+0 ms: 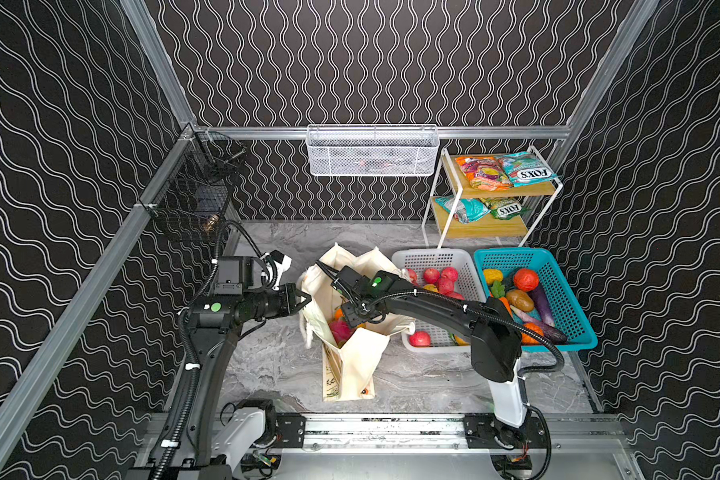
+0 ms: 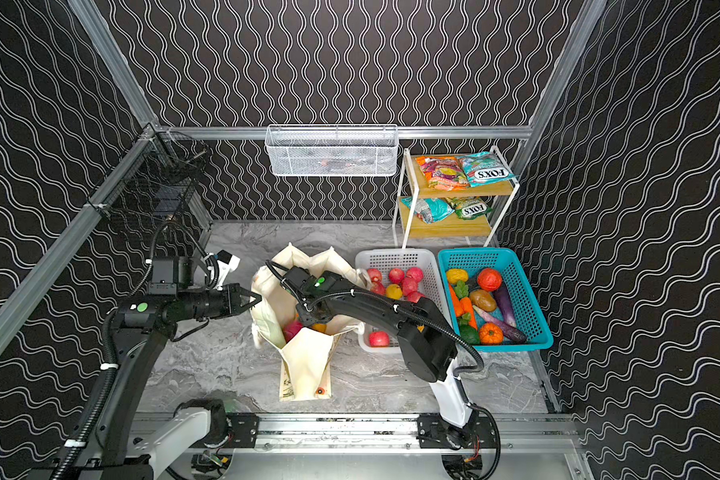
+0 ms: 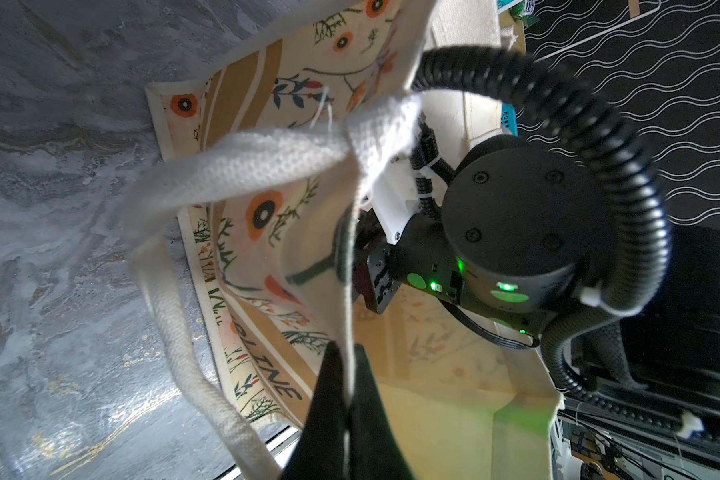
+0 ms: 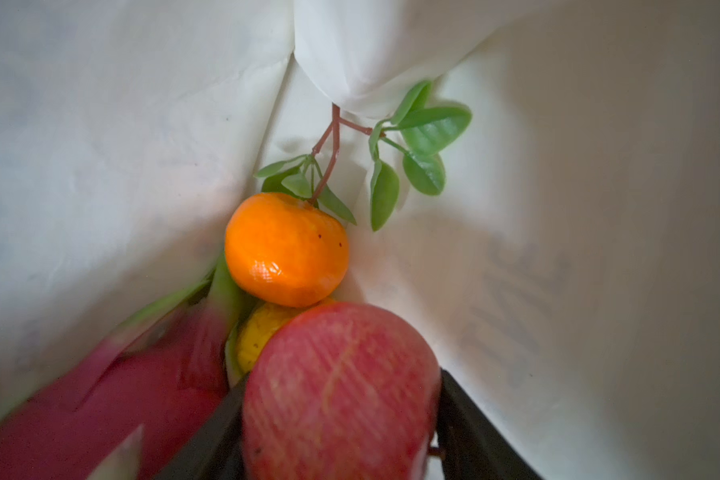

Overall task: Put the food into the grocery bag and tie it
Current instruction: 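Release the apple beside the dragon fruit and open the right gripper, then lift the right gripper out of the bag and move it over the basket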

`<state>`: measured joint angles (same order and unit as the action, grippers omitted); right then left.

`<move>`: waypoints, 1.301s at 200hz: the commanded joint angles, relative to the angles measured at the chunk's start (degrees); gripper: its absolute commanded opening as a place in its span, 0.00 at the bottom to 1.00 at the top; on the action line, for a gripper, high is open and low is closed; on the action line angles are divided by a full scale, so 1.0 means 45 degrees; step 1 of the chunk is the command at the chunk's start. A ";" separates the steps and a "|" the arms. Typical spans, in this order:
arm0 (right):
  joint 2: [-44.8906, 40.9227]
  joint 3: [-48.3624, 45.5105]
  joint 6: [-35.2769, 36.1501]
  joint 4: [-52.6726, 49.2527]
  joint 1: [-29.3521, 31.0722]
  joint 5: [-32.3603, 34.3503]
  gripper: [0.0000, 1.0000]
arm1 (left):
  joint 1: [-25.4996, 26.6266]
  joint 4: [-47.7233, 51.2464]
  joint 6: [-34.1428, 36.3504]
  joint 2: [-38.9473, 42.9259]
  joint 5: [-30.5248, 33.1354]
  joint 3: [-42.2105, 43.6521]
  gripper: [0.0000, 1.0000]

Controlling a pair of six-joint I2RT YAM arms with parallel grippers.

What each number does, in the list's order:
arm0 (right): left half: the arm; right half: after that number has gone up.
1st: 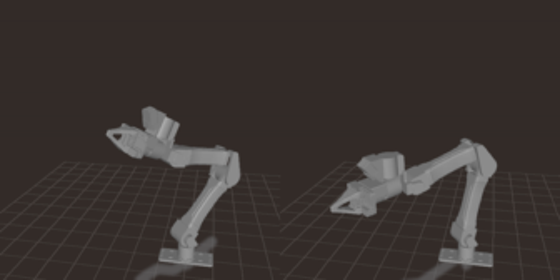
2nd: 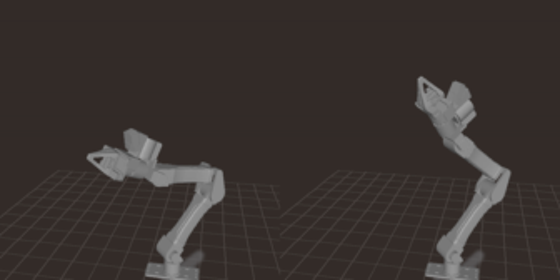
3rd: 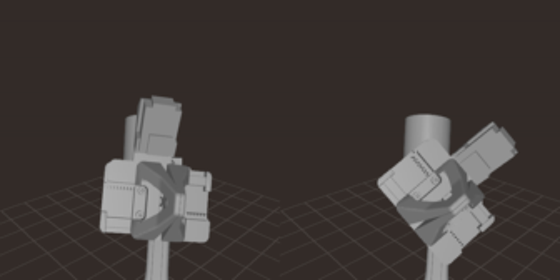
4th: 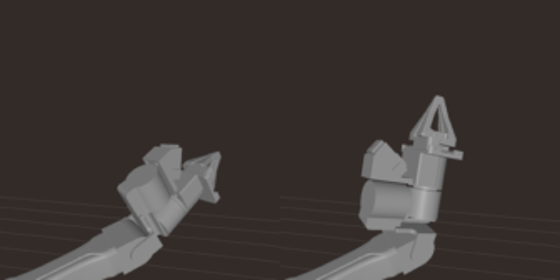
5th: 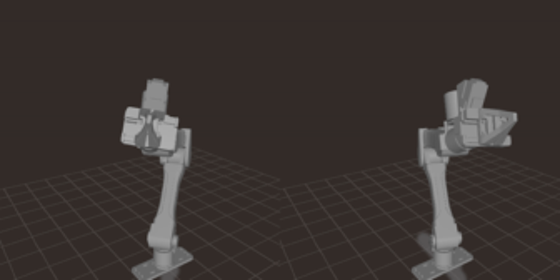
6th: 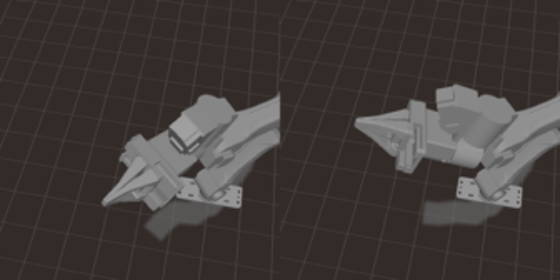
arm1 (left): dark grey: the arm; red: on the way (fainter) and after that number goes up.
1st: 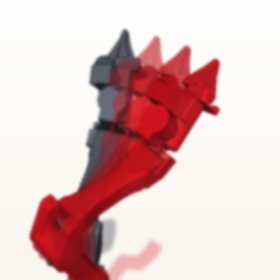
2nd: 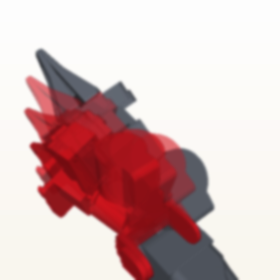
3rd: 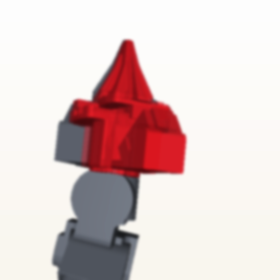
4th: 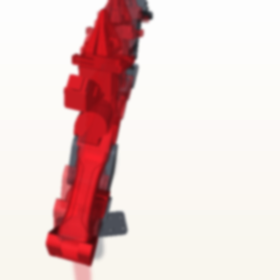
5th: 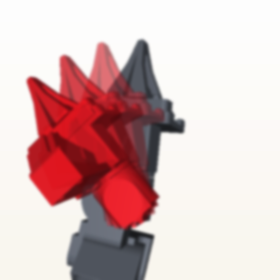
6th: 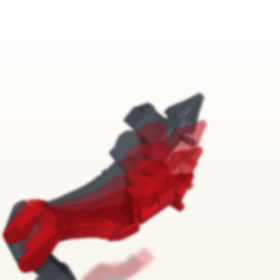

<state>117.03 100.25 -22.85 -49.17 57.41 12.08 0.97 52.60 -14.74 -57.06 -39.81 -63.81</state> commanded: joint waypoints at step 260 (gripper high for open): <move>-0.4787 0.3633 -0.0232 -0.1741 0.0736 0.3273 0.91 | -0.0021 -0.0545 -0.0293 0.0331 -0.0249 0.0399 0.00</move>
<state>98.54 116.29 -22.17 -55.81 61.01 21.26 0.97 51.46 -14.83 -56.40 -40.73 -62.74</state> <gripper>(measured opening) 0.909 0.058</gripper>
